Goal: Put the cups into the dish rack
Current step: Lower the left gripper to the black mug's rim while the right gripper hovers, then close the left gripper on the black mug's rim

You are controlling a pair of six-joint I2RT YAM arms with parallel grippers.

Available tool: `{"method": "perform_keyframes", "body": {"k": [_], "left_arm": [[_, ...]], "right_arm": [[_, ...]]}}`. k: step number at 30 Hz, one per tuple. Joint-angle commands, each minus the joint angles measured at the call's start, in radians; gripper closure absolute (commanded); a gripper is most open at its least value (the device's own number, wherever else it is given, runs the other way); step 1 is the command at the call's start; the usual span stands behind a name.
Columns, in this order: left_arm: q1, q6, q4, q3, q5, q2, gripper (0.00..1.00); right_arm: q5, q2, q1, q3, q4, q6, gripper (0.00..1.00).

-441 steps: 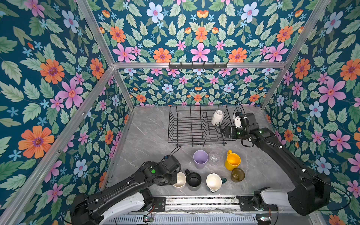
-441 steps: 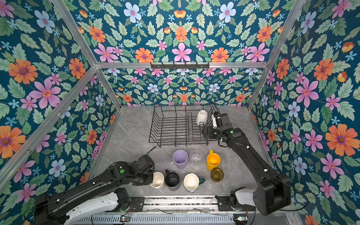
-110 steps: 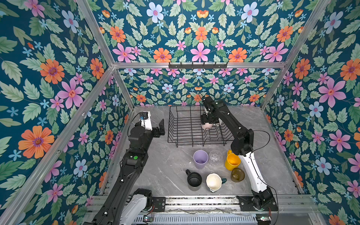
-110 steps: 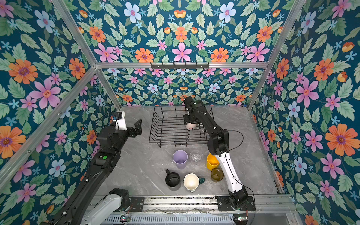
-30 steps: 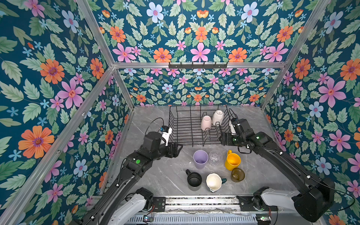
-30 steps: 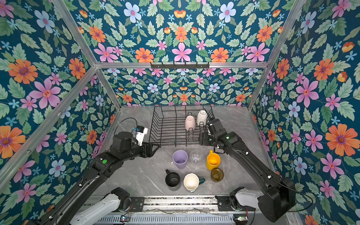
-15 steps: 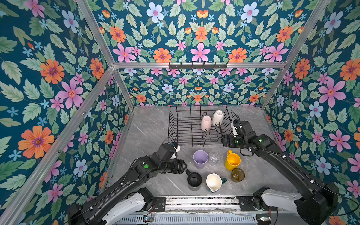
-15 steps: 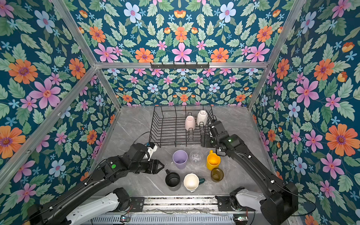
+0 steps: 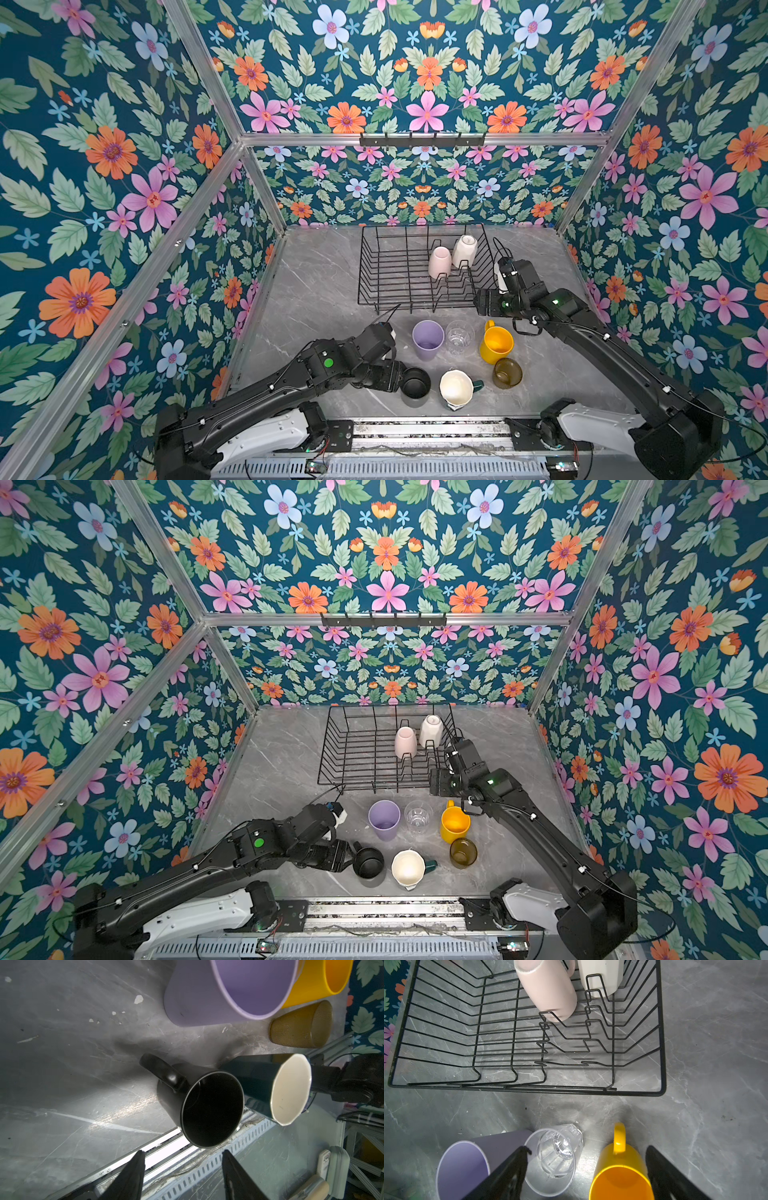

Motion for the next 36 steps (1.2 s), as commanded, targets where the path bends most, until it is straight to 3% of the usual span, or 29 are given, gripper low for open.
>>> {"method": "perform_keyframes", "body": {"k": [1,17,36], "left_arm": [[-0.027,-0.059,-0.007,0.012,-0.067,0.021,0.41],[-0.124,-0.120,0.062,0.001,-0.111,0.124,0.46],[-0.126,-0.088,0.119,0.004,-0.140,0.258,0.55]], "right_arm": [[0.005,0.005,0.001,0.001,0.012,0.002,0.12],[-0.003,0.035,0.000,-0.014,0.039,-0.005,0.12],[0.014,0.044,0.001,-0.031,0.036,-0.025,0.11]]}}
